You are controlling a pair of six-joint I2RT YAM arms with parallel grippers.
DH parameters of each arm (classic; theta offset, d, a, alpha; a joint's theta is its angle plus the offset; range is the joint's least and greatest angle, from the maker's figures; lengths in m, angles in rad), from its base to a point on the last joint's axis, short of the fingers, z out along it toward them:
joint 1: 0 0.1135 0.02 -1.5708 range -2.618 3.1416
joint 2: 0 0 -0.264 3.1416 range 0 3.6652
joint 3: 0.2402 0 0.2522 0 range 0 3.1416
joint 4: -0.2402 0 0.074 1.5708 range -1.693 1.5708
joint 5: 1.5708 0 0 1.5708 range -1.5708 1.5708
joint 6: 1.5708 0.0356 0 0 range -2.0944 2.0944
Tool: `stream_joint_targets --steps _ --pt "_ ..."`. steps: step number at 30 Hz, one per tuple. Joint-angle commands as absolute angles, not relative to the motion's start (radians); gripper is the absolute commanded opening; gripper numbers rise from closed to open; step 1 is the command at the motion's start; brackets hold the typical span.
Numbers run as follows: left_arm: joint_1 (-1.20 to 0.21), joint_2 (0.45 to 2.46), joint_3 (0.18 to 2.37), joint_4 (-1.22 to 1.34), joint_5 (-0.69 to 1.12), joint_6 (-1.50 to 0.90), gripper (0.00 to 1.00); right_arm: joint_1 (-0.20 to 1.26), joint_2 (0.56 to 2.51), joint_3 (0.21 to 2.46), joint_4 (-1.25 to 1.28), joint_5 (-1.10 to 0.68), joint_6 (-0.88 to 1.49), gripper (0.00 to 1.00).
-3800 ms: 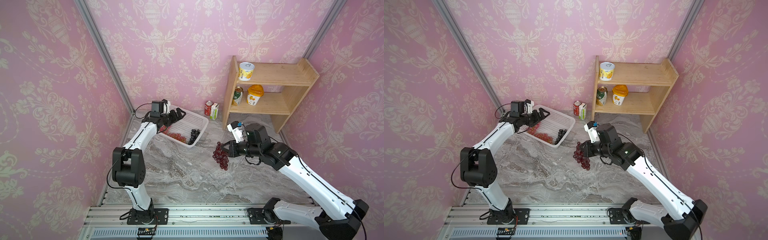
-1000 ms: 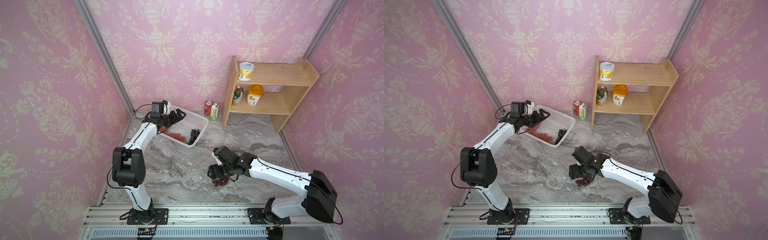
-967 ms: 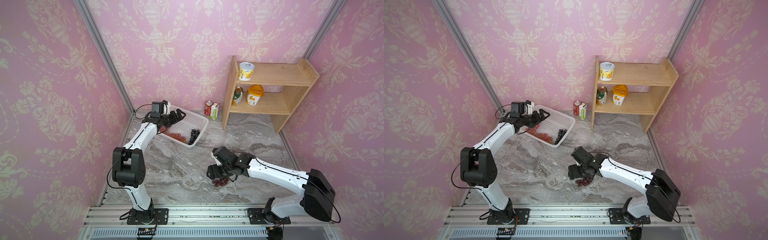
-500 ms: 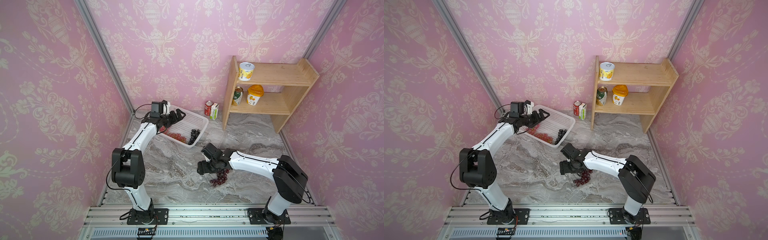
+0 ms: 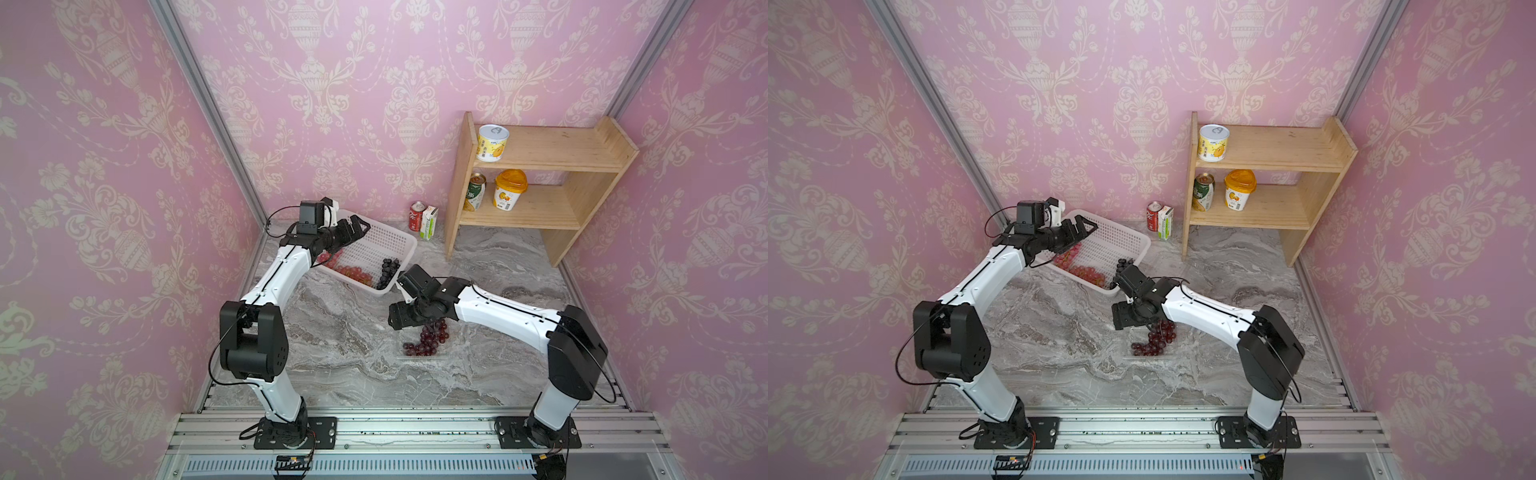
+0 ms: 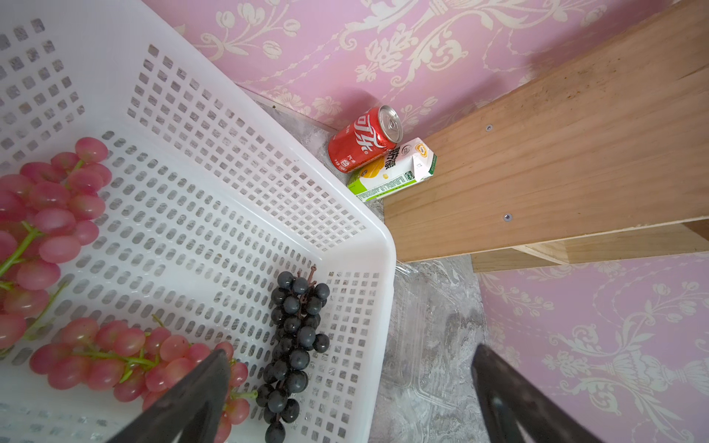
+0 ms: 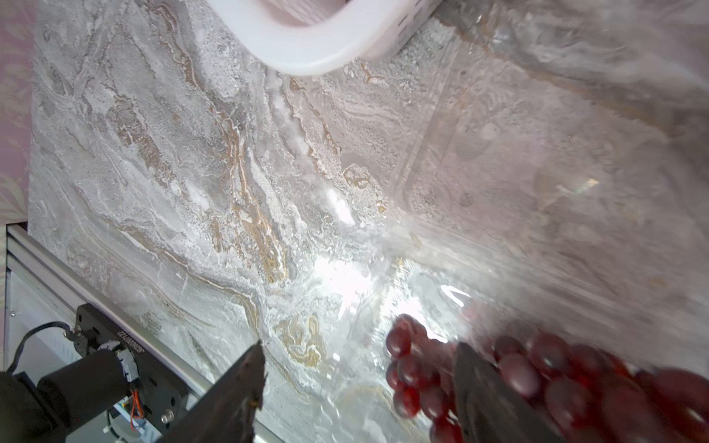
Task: Pack grapes into containers
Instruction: Adjust the packing box at the center of the board.
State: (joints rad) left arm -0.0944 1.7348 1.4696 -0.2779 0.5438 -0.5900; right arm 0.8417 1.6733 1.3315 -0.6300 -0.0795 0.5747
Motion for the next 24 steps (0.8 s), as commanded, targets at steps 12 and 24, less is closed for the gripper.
stream_joint_targets --steps 12,24 --pt "-0.089 1.718 1.452 -0.259 0.548 -0.597 0.99 0.723 1.521 1.304 -0.929 0.172 0.623 0.51" --pt "-0.090 1.719 1.450 -0.257 0.555 -0.594 0.99 0.712 1.636 1.337 -0.892 0.120 0.664 0.38"
